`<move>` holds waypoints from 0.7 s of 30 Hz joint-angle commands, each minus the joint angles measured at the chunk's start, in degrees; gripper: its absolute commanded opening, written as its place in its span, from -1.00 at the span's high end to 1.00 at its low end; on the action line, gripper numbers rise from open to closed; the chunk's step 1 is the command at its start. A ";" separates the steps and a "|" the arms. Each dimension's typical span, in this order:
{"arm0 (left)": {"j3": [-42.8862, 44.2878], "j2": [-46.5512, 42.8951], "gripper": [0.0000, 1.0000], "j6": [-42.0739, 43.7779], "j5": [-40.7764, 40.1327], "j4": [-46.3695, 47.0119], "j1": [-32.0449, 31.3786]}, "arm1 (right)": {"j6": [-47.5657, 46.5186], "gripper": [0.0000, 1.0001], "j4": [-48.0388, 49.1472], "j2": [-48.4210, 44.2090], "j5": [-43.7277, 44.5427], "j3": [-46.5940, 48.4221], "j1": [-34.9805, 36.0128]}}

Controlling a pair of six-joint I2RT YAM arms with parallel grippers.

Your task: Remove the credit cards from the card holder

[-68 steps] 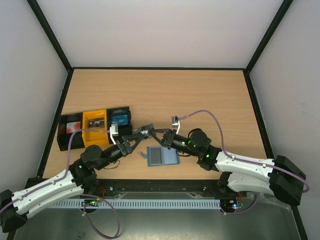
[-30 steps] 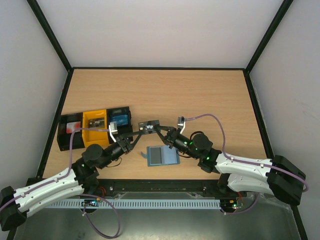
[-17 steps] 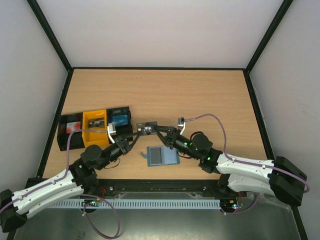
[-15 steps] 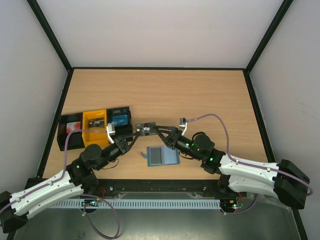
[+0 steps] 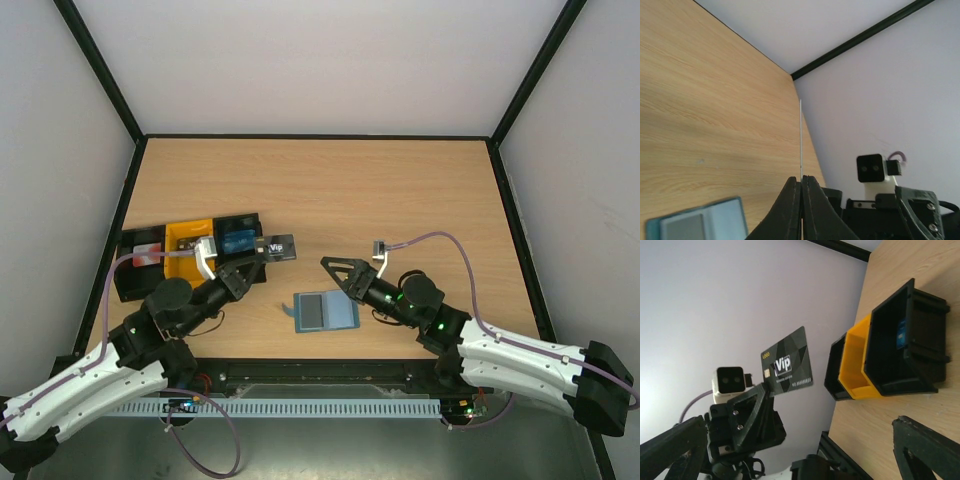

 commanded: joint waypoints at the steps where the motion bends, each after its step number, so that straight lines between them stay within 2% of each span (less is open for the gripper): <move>1: 2.79 1.45 0.95 4.63 0.95 -4.75 2.63 | -1.65 -0.95 -3.46 -2.05 1.45 -2.22 0.41; 5: 5.32 4.17 0.95 7.29 5.77 -6.75 7.55 | -1.27 -0.96 -3.58 -2.25 1.44 -3.26 0.41; 8: 8.00 8.34 0.95 9.54 12.34 -9.54 13.77 | -1.18 -0.96 -3.72 -2.36 1.22 -3.71 0.42; 13: 10.04 12.01 0.95 12.90 24.82 -12.12 26.79 | -1.08 -0.96 -4.86 -3.36 1.76 -4.46 0.41; 15: 10.92 13.73 0.95 15.27 30.03 -13.64 33.86 | -1.17 -0.96 -6.00 -3.98 2.18 -4.69 0.40; 21: 13.26 20.35 0.95 23.40 41.05 -17.75 50.52 | -1.43 -0.96 -7.98 -6.80 3.58 -5.47 0.40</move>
